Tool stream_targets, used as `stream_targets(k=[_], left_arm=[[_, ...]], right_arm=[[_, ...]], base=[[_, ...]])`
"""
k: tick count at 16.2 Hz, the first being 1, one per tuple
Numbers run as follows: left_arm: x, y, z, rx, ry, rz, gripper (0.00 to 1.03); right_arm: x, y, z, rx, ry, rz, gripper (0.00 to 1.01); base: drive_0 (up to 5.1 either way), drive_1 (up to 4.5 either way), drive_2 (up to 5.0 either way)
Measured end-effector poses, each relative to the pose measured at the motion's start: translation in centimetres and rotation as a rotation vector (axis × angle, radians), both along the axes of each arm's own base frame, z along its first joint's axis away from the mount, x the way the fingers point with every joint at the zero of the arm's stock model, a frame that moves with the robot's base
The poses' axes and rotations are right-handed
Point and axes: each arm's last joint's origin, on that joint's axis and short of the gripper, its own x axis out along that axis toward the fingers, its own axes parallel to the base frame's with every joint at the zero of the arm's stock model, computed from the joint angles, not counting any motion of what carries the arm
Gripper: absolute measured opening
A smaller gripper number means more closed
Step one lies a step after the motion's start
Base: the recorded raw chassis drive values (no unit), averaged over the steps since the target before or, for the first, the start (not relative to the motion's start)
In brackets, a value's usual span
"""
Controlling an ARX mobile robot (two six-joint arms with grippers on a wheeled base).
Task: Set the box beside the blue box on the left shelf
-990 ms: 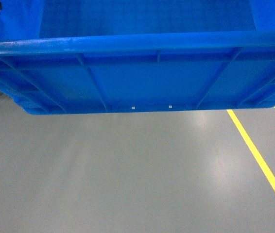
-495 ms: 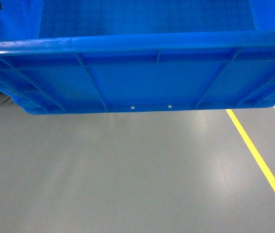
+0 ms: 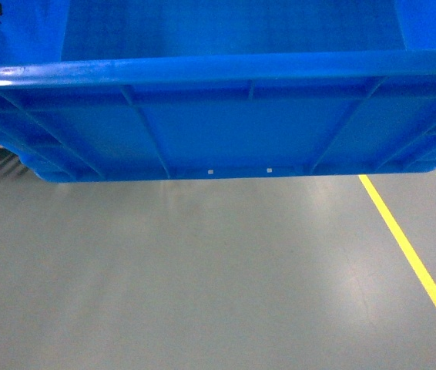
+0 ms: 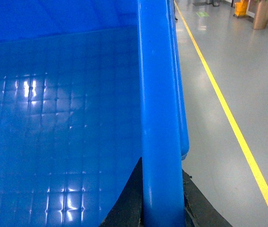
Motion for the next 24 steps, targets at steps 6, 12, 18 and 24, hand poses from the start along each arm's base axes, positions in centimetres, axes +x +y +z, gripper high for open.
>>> stream_targets(k=[6,12,18,24], left_arm=[[0.0,0.0,0.03,-0.003,-0.003,0.0,0.2],[0.0,0.0,0.01,-0.002,-0.001,0.0,0.2],[0.0,0.0,0.0,-0.002,0.0,0.001,0.2],[0.0,0.0,0.01,-0.003,-0.001,0.001,0.2]], right_arm=[[0.0,0.0,0.03,0.0,-0.003,0.0,0.08],[0.0,0.0,0.02,0.0,-0.002,0.0,0.08],[0.0,0.01,0.02,0.0,-0.002,0.001,0.08],[0.0,0.01,0.02,0.0,-0.002,0.0,0.08]], base=[[0.1,4.41,-4.3],[0.0,4.3,-4.4],[-0.1,4.26,-4.4],[0.1,4.41,-4.3]])
